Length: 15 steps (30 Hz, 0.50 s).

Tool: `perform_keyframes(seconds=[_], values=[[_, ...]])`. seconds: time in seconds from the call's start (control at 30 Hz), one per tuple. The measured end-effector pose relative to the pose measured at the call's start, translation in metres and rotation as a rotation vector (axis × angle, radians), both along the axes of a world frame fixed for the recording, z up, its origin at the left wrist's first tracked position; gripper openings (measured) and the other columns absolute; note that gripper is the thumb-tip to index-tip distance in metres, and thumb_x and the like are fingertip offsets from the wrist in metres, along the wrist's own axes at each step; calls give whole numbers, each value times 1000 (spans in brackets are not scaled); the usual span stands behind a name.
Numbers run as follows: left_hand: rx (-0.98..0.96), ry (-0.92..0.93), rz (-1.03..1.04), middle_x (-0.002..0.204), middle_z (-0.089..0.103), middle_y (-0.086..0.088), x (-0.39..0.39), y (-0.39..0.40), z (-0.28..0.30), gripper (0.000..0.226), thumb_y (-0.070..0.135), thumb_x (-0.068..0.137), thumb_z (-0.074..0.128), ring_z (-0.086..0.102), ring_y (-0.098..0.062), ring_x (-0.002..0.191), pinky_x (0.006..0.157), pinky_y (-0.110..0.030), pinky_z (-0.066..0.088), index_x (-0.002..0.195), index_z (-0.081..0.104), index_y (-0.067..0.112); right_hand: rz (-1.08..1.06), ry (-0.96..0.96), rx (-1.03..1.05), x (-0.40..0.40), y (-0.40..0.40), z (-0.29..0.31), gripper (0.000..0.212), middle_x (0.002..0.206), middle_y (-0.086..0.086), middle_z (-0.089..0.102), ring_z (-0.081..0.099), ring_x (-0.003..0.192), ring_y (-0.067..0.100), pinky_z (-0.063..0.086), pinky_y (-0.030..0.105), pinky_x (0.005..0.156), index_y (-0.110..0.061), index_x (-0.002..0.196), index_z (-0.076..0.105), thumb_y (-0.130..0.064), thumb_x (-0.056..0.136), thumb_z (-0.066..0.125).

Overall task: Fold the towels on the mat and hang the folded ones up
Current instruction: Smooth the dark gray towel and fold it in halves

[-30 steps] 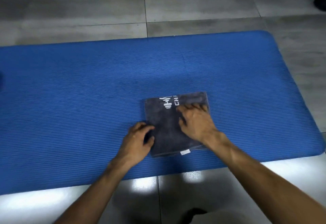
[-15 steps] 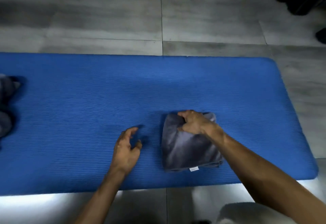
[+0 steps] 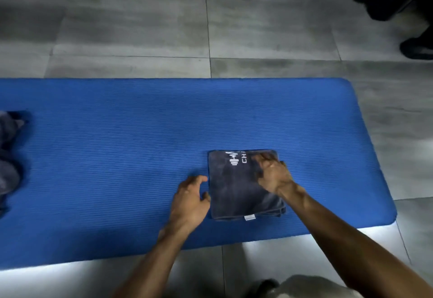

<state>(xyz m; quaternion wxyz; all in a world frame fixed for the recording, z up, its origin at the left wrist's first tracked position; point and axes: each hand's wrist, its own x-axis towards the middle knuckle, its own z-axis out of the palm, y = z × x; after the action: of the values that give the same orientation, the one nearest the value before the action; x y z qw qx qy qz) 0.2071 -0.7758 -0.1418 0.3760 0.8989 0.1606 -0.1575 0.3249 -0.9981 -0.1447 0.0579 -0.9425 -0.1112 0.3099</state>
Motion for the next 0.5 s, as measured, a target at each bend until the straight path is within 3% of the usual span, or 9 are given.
perform_keyframes(seconds=[0.07,0.17,0.27,0.3,0.4,0.5], values=[[114,-41,-124,129,55,0,15,-9,-25,42,20,88,55,48,-24,118,95,-36,44,130,53,21,74,-142,-11,-5,-7,-24,52,149,-4,38,32,139,24,25,42,112,-25,144,39,-32,93,45],[230,-92,-301,148,36,4,29,-26,-61,51,26,90,50,38,-22,128,102,-39,40,140,43,25,121,-213,30,-19,-22,-62,62,154,-2,34,32,142,27,28,47,114,-25,146,39,-47,93,19],[262,-52,-398,155,17,7,28,-31,-84,54,29,92,51,34,-20,131,103,-39,41,144,36,28,222,-339,-34,-25,-38,-89,52,149,-3,43,42,135,27,33,50,109,-30,139,48,-42,92,28],[212,-75,-317,154,19,8,24,-33,-89,56,28,90,55,40,-19,127,99,-38,44,143,36,28,217,-383,-53,-24,-38,-91,52,144,-1,48,47,129,29,33,52,106,-28,135,52,-40,88,33],[-93,-79,247,134,40,4,18,-45,-91,62,18,81,72,53,-12,100,89,-28,46,134,40,25,195,-469,0,-5,-15,-87,60,136,6,52,49,124,33,35,54,107,-19,131,54,-36,74,45],[-405,60,516,105,63,5,19,-57,-94,56,14,70,77,62,-15,95,92,-34,50,112,48,35,259,-286,183,19,16,-79,78,148,3,42,36,137,27,23,46,117,-23,149,31,-35,78,61]])
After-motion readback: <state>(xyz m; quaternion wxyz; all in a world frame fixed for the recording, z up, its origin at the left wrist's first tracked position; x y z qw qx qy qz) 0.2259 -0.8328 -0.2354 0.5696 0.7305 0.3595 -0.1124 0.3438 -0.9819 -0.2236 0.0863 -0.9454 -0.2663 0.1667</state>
